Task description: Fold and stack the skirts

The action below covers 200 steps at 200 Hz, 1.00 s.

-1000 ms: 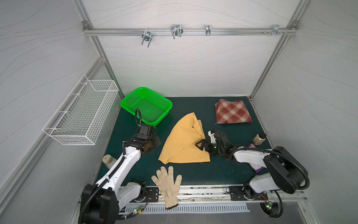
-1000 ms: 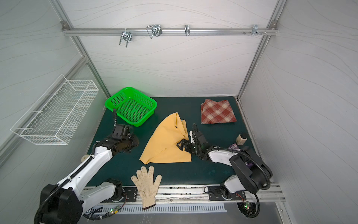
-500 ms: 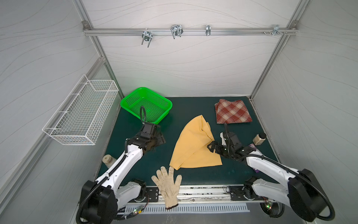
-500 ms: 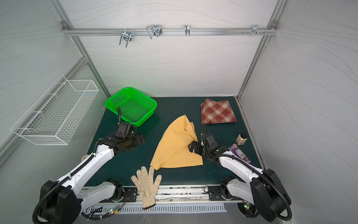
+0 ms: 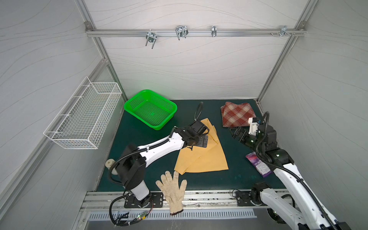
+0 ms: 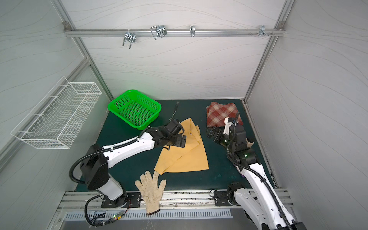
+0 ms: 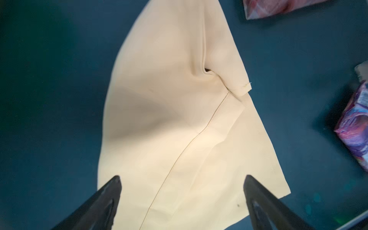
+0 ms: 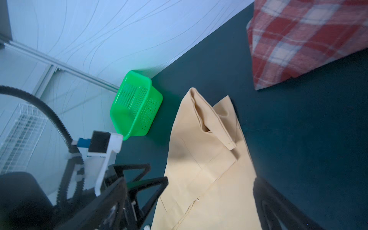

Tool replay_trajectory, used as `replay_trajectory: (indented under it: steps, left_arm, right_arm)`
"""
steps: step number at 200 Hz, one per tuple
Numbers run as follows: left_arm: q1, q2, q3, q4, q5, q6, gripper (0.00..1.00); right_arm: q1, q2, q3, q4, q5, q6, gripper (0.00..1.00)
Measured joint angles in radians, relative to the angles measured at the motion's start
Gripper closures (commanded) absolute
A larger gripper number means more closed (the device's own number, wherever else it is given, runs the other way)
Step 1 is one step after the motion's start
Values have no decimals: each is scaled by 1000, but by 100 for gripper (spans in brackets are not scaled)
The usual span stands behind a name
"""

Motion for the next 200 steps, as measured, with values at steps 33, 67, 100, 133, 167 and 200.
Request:
replay_trajectory:
  steps: [33,67,100,133,167,200]
  left_arm:
    - [-77,190,154,-13,-34,30,6]
    - [-122,347,302,-41,-37,48,8]
    - [-150,482,450,-82,-58,53,10]
    - [-158,576,578,-130,-109,45,14]
    - [-158,648,668,-183,-168,26,19]
    - [-158,684,680,-217,-208,2,24]
  right_arm:
    - [-207,3,-29,-8,-148,10,1]
    - [-419,21,-87,8,-295,39,1]
    - [-521,38,-129,37,-395,59,1]
    - [-535,43,-148,50,-452,62,1]
    - [-536,35,-149,59,-480,61,1]
    - [-536,19,-149,58,-492,53,1]
